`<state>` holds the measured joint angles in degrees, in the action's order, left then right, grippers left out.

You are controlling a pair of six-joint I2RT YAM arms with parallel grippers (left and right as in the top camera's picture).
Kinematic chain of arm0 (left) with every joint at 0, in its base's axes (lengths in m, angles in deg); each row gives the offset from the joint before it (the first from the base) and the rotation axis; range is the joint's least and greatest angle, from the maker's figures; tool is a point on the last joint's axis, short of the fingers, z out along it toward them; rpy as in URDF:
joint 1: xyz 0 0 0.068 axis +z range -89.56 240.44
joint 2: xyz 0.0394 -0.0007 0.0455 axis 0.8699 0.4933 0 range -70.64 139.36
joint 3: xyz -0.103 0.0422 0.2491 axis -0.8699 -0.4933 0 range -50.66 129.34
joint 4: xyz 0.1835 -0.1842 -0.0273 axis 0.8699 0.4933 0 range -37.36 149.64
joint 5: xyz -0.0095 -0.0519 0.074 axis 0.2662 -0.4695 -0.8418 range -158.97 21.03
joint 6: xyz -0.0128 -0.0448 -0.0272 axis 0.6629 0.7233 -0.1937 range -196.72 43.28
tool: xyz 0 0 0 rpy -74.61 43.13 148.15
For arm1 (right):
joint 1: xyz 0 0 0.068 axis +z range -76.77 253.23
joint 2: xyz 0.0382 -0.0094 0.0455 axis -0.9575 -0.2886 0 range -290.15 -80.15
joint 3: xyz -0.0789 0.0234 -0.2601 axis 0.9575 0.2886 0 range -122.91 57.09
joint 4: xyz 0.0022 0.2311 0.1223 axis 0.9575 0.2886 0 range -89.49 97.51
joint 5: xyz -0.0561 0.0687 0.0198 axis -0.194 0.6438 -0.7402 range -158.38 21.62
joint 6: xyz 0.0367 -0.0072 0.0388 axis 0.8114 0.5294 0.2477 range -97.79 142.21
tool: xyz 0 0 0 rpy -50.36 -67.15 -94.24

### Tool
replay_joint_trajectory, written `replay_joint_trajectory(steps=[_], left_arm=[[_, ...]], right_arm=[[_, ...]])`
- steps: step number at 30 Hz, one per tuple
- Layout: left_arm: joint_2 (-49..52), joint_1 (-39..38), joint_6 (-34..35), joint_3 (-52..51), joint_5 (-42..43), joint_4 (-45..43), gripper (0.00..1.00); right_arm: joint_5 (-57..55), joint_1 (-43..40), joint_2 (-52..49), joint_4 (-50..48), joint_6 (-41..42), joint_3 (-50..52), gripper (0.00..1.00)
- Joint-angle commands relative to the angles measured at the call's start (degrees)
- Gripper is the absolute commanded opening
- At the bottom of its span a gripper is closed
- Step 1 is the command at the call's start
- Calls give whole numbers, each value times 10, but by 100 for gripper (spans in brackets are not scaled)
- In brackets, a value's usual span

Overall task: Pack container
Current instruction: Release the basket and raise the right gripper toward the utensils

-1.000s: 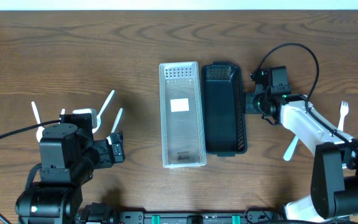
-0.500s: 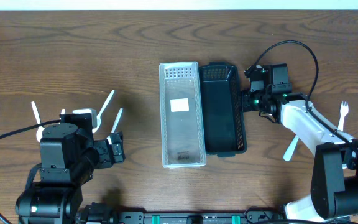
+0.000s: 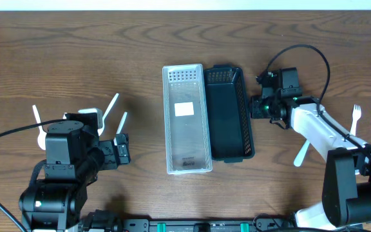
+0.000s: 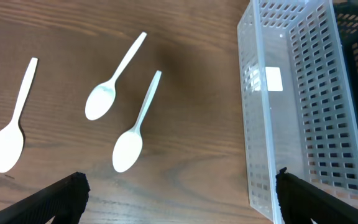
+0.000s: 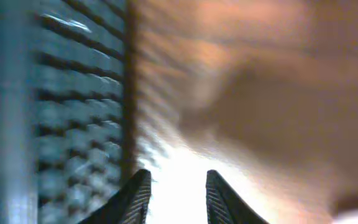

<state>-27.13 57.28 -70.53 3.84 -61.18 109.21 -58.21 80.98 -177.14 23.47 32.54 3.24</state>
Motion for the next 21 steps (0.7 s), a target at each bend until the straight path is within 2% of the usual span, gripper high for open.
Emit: replay_joint_trajectory(steps=[1,3,6,11,14,16,21], left_arm=[[0,0,3,9,6,-1,98],[0,0,3,9,6,0,98],[0,0,3,9,6,0,98],[0,0,3,9,6,0,98],[0,0,3,9,6,1,98],[0,0,3,9,6,2,98],[0,0,3,9,6,2,98]], right_arm=[[-104,-14,32,44,56,-29,38],[-108,-23,63,96,52,-56,60],[-99,-31,118,153,46,-98,99],[-85,-34,219,156,57,-127,99],[-158,-42,247,157,168,-142,99],[-219,-57,244,173,242,-160,96],[-228,-109,170,198,285,-231,98]])
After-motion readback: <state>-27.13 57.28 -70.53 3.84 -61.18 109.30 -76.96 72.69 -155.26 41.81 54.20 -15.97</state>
